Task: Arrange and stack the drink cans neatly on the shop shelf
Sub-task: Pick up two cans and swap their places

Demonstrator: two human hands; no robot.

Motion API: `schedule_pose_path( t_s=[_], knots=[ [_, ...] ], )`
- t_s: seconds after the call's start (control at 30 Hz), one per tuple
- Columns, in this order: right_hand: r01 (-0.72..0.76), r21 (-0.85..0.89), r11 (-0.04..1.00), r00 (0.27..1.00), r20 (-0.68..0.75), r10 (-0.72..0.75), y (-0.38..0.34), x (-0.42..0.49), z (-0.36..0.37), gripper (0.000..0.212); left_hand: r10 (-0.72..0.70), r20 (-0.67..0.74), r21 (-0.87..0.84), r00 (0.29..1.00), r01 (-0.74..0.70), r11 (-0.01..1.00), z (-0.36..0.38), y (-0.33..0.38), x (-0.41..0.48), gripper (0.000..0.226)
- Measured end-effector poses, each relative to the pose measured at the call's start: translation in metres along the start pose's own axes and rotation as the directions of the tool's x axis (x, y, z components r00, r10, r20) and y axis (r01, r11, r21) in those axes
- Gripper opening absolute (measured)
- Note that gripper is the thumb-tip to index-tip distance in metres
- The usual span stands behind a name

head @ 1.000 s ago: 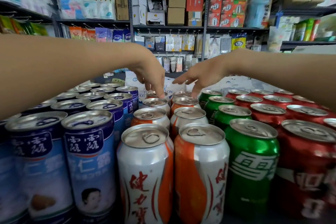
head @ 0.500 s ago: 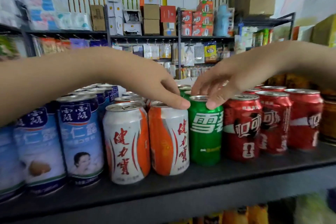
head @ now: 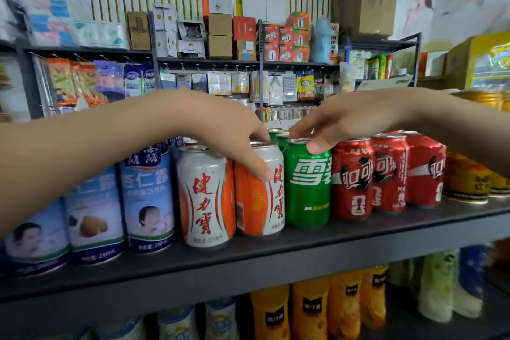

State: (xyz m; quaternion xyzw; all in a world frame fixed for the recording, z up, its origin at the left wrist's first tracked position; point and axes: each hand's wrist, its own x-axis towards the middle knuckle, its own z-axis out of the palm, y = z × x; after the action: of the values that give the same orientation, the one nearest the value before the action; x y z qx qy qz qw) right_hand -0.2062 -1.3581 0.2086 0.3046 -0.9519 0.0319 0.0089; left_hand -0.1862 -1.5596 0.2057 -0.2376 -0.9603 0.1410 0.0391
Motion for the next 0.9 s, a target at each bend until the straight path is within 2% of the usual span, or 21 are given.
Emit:
schedule_pose_path(
  t_s=[0.13, 0.27, 0.37, 0.43, 0.57, 0.77, 0.9],
  knots=[
    [-0.007, 0.021, 1.000, 1.000, 0.023, 0.007, -0.003, -0.007, 0.001, 0.044, 0.004, -0.024, 0.015, 1.000, -0.004, 1.000, 0.002, 0.003, 0.000, 0.066],
    [0.006, 0.016, 1.000, 1.000, 0.022, -0.007, -0.001, -0.008, 0.004, 0.043, -0.027, 0.018, 0.033, 0.999, 0.026, 0.999, 0.001, 0.008, 0.000, 0.070],
    [0.031, 0.016, 0.999, 1.000, 0.003, -0.031, 0.005, -0.009, 0.000, 0.050, -0.056, 0.013, -0.055, 0.998, 0.056, 0.997, -0.007, 0.009, -0.003, 0.071],
    [0.063, 0.018, 0.998, 0.996, -0.059, -0.062, 0.015, -0.008, -0.006, 0.054, -0.039, -0.047, -0.134, 0.998, 0.032, 0.990, -0.015, 0.007, -0.003, 0.071],
    [0.084, -0.037, 0.996, 0.987, -0.133, -0.088, 0.040, -0.002, -0.015, 0.039, -0.086, -0.110, -0.198, 0.990, 0.063, 0.978, -0.024, -0.002, 0.010, 0.061],
    [0.085, -0.005, 0.996, 0.992, -0.089, -0.085, 0.071, 0.033, -0.030, 0.038, -0.214, 0.013, -0.191, 0.977, 0.212, 0.958, -0.024, -0.027, 0.043, 0.053],
    [0.061, -0.037, 0.997, 0.997, -0.047, -0.063, 0.079, 0.067, -0.036, 0.041, -0.269, 0.133, -0.217, 0.954, 0.293, 0.931, -0.015, -0.039, 0.063, 0.065]
  ],
)
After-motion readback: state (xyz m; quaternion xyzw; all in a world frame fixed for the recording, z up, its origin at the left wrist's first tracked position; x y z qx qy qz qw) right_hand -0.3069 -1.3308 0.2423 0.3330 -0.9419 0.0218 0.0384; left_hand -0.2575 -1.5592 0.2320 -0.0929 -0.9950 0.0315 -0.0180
